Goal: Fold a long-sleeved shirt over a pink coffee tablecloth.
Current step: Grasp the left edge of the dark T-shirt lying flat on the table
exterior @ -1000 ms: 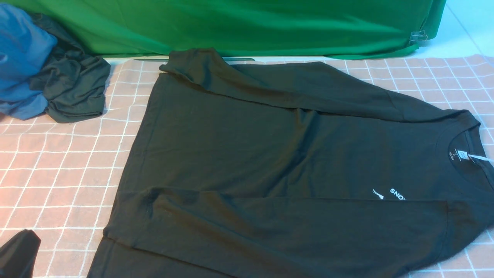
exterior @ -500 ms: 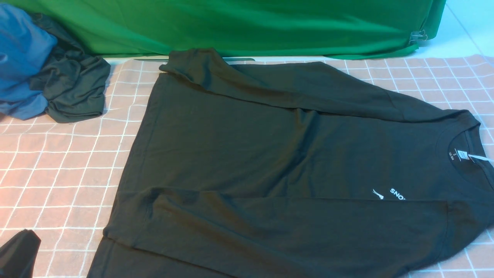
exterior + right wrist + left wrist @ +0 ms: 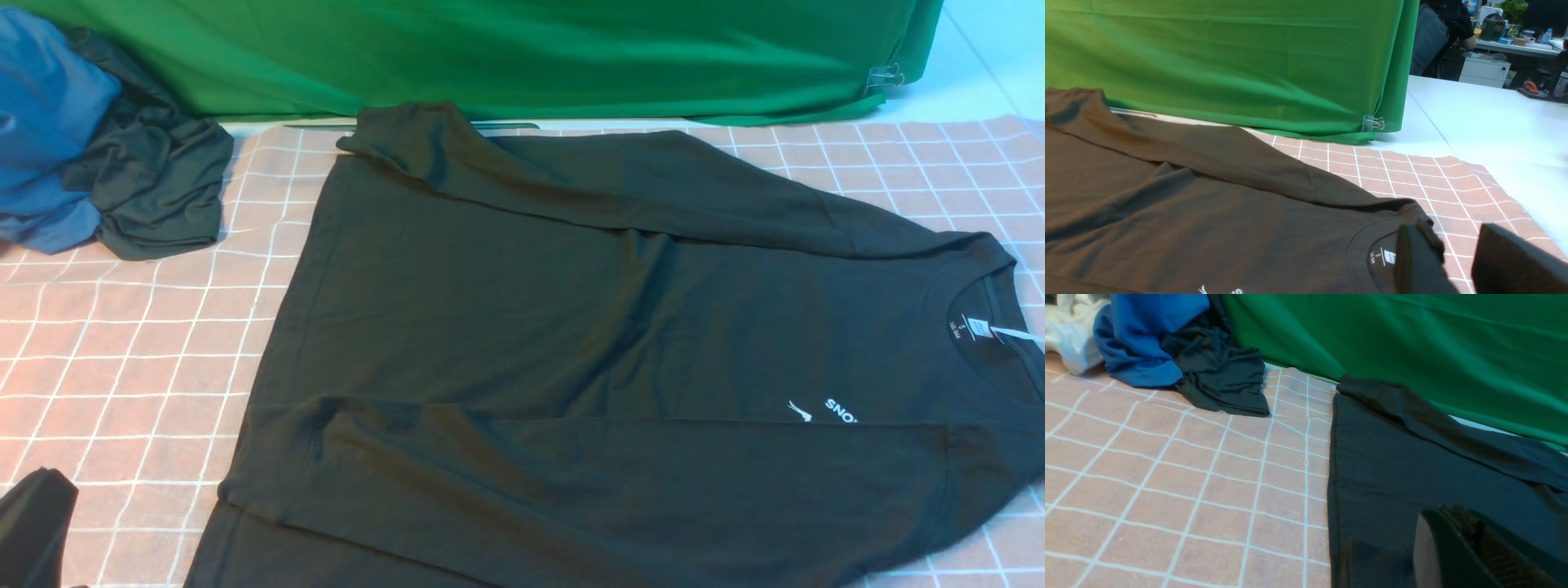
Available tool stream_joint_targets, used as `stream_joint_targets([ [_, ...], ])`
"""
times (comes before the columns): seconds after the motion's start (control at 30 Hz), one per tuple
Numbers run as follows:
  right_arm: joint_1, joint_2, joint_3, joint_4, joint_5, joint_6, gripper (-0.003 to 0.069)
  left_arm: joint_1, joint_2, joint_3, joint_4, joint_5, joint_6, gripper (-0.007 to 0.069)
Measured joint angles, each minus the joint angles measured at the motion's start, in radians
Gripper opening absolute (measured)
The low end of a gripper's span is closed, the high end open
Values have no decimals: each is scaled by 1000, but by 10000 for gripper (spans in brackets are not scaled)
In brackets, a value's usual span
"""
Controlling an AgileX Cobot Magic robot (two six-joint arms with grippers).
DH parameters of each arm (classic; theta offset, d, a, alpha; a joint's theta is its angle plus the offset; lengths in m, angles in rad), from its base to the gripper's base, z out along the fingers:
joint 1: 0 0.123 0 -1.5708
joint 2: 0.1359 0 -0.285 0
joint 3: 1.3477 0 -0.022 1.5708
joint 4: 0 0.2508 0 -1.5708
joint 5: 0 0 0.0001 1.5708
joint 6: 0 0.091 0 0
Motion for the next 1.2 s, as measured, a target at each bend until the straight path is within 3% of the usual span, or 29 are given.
stream_joint_targets([
  [0.17,1,0,0,62,-50,264,247,0,0,0,-83,-8,-74,15],
  [0.27,1,0,0,132,-113,643,247,0,0,0,-317,-69,-225,15],
  [0.33,1,0,0,142,-120,741,247,0,0,0,-421,-107,-270,15],
  [0.53,1,0,0,148,-139,786,247,0,0,0,-481,-209,-285,15],
  [0.73,6,0,-1,152,-177,814,237,0,0,-2,-486,-563,-414,15],
  [0.8,27,0,-35,151,-141,800,203,0,7,-40,-459,-564,-432,15],
  [0.87,58,9,-114,146,-34,723,155,0,36,-114,-404,-485,-437,15],
  [0.97,127,117,-345,136,233,523,57,0,173,-313,-248,-125,-438,15],
  [1.13,209,437,-653,52,635,374,46,0,538,-590,-124,439,-327,15],
  [1.2,221,539,-718,38,740,331,46,0,641,-643,-118,564,-281,15],
])
